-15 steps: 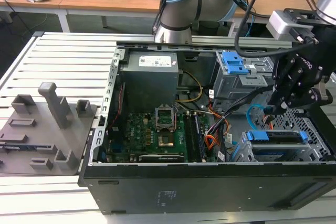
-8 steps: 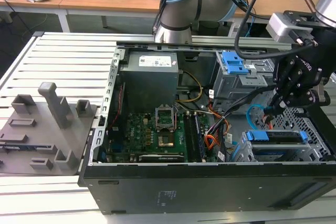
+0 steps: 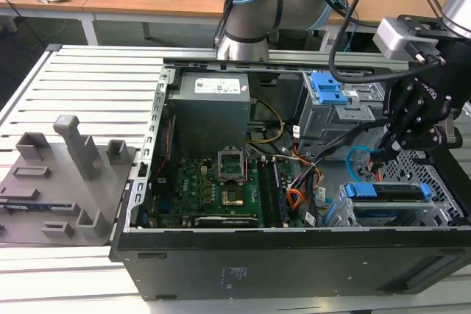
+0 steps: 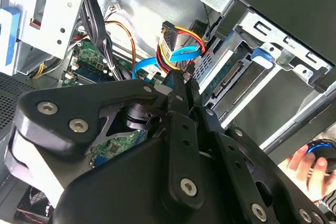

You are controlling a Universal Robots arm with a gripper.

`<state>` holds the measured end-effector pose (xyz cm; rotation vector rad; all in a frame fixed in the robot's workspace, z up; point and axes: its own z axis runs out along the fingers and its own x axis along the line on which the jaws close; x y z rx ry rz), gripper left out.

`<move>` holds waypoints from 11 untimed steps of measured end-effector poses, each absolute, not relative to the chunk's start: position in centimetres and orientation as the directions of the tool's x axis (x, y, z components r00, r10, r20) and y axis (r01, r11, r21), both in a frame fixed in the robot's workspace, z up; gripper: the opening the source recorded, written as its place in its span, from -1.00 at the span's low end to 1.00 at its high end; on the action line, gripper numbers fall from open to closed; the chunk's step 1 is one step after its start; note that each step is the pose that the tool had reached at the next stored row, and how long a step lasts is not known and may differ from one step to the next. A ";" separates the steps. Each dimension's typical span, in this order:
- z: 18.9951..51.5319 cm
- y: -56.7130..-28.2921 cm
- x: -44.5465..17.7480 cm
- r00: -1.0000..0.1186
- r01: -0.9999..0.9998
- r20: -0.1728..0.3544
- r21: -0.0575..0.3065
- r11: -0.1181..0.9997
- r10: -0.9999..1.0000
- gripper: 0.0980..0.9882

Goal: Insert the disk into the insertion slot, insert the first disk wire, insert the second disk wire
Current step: 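Insert the first disk wire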

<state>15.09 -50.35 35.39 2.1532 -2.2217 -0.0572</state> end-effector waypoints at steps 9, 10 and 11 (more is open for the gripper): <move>35.4 -50.3 16.0 -0.031 -0.998 0.008 0.061 0.031 -0.999 -0.86; 35.4 -50.3 16.1 -0.031 -0.998 0.008 0.061 0.031 -0.999 -0.86; 35.4 -50.3 16.1 -0.031 -0.998 0.008 0.061 0.031 -0.999 -0.86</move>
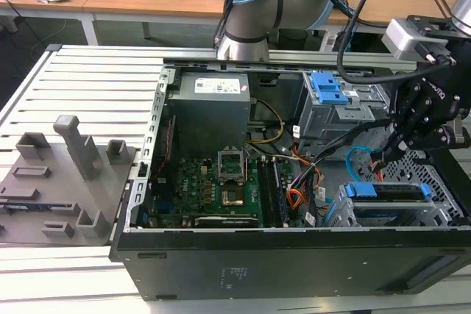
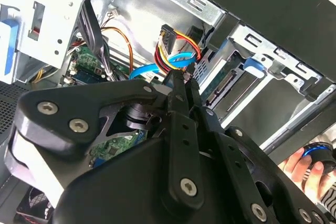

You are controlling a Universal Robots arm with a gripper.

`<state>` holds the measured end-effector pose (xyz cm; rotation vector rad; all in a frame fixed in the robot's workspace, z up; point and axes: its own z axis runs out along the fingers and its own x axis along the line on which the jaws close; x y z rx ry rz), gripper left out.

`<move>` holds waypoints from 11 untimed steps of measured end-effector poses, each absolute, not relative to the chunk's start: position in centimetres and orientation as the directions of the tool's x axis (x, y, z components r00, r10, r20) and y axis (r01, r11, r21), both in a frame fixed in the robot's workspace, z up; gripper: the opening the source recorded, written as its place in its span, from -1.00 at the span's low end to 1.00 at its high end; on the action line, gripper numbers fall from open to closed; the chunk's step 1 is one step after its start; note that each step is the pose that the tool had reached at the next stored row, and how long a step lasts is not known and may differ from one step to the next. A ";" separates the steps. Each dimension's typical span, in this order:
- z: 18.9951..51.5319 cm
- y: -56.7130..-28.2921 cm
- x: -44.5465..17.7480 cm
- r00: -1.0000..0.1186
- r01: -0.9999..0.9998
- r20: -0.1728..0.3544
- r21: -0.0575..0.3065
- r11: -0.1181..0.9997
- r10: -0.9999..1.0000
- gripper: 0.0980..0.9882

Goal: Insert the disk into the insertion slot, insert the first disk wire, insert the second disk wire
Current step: 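Insert the first disk wire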

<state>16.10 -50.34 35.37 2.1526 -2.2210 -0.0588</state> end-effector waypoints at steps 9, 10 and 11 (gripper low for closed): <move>35.2 -50.8 16.2 -0.031 -0.998 0.008 0.061 0.031 -0.999 -0.86; 35.2 -50.9 16.2 -0.031 -0.998 0.008 0.061 0.031 -0.999 -0.86; 35.2 -51.1 16.2 -0.031 -0.998 0.008 0.061 0.031 -0.999 -0.86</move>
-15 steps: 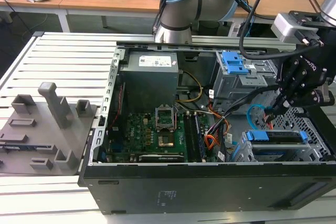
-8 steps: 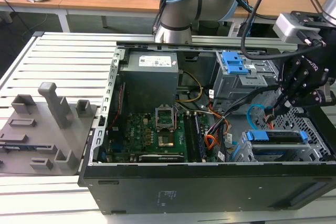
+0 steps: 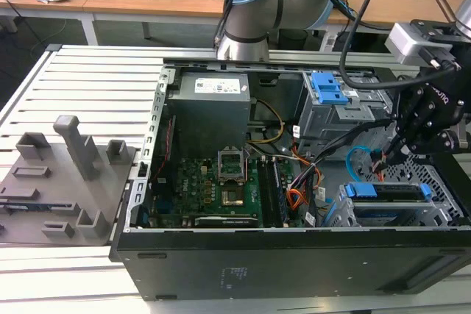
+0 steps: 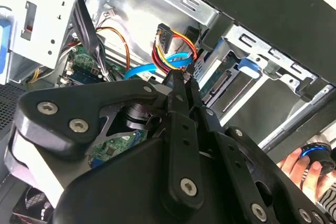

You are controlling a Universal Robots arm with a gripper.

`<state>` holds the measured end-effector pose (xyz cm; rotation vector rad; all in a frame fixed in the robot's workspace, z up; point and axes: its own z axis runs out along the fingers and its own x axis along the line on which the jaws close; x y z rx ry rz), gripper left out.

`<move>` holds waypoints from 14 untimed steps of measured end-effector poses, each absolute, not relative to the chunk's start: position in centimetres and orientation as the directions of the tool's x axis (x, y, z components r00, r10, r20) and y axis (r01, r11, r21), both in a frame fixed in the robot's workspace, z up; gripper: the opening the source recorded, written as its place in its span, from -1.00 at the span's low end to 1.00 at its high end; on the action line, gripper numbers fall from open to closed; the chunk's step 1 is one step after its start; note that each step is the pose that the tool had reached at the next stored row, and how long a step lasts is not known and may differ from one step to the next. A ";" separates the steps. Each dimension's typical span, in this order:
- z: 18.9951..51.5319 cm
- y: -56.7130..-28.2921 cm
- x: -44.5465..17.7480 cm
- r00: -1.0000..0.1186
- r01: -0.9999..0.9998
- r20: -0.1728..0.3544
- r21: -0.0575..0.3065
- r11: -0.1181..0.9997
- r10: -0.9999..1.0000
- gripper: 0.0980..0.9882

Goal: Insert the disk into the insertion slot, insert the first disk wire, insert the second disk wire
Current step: 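Insert the first disk wire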

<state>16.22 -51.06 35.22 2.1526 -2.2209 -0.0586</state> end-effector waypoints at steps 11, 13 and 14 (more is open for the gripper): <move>35.2 -53.4 16.2 -0.031 -0.998 0.008 0.061 0.031 -0.999 -0.86; 35.1 -53.8 16.2 -0.031 -0.998 0.008 0.061 0.031 -0.999 -0.86; 35.1 -54.0 16.2 -0.031 -0.998 0.008 0.061 0.031 -0.999 -0.86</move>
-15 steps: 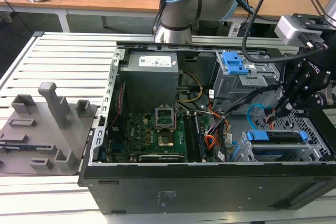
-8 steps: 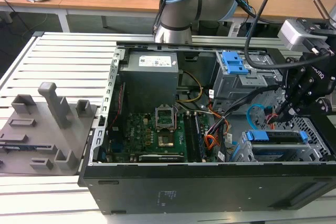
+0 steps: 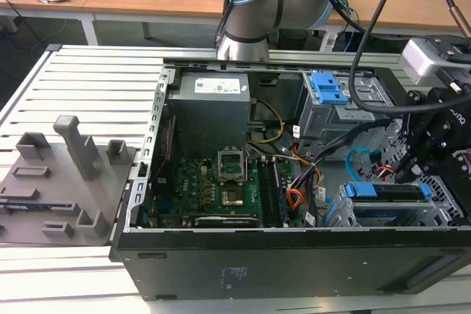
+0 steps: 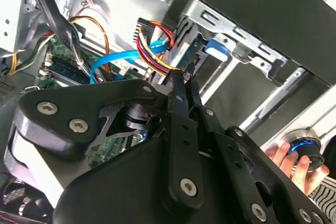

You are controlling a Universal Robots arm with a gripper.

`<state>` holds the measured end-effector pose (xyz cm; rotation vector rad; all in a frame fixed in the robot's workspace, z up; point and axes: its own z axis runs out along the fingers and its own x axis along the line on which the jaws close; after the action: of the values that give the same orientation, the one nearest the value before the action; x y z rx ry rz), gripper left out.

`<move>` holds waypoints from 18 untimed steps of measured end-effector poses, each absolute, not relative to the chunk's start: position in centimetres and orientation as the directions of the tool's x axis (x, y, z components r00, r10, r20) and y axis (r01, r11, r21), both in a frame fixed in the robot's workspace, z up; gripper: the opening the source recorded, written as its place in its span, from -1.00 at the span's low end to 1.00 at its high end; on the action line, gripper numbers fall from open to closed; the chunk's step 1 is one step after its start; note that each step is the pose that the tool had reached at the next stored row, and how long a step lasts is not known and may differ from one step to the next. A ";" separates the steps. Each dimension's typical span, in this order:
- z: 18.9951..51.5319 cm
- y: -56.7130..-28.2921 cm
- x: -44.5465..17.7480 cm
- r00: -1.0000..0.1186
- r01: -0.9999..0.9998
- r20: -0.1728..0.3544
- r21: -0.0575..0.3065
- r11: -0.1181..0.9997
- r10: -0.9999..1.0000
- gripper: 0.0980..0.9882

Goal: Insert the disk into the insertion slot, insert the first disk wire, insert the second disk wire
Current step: 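Insert the first disk wire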

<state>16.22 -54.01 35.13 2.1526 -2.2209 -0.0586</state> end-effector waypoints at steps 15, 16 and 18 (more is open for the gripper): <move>34.3 -54.4 16.4 -0.029 -0.998 0.006 0.061 0.029 -1.000 -0.86; 34.3 -54.4 16.4 -0.029 -0.998 0.006 0.061 0.029 -1.000 -0.86; 34.3 -54.4 16.6 -0.029 -0.998 0.005 0.061 0.029 -1.000 -0.86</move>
<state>16.60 -54.38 34.30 2.1562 -2.2199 -0.0617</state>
